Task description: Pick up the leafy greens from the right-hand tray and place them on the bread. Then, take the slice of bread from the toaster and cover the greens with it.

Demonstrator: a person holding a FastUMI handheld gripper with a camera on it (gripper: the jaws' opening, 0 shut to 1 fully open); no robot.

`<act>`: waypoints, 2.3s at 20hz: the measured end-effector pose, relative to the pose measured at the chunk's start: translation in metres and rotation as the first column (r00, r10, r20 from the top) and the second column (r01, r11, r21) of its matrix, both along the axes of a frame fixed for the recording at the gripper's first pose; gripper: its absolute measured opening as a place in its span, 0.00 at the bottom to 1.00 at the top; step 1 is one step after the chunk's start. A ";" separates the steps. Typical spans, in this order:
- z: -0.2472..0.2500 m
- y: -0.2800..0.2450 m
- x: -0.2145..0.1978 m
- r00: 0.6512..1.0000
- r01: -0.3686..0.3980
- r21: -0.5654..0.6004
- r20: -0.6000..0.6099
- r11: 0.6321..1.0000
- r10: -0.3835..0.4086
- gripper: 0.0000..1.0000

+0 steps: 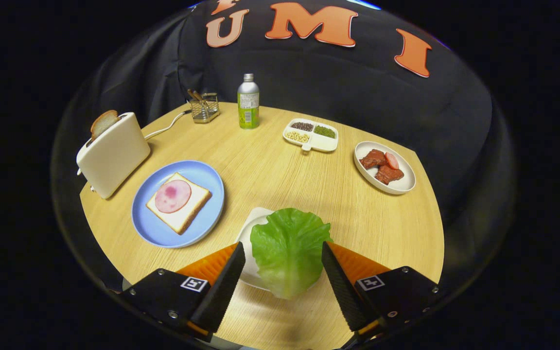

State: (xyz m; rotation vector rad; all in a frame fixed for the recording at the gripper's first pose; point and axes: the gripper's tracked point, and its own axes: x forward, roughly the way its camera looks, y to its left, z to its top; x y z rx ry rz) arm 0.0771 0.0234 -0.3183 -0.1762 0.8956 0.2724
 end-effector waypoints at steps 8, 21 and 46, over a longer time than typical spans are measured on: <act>-0.050 0.001 0.010 0.988 -0.020 -0.039 -0.153 0.999 0.014 0.95; -0.074 0.003 0.013 0.974 0.044 0.031 -0.223 0.999 -0.035 0.56; 0.037 0.099 0.033 1.000 0.027 0.244 -0.019 0.969 -0.023 0.02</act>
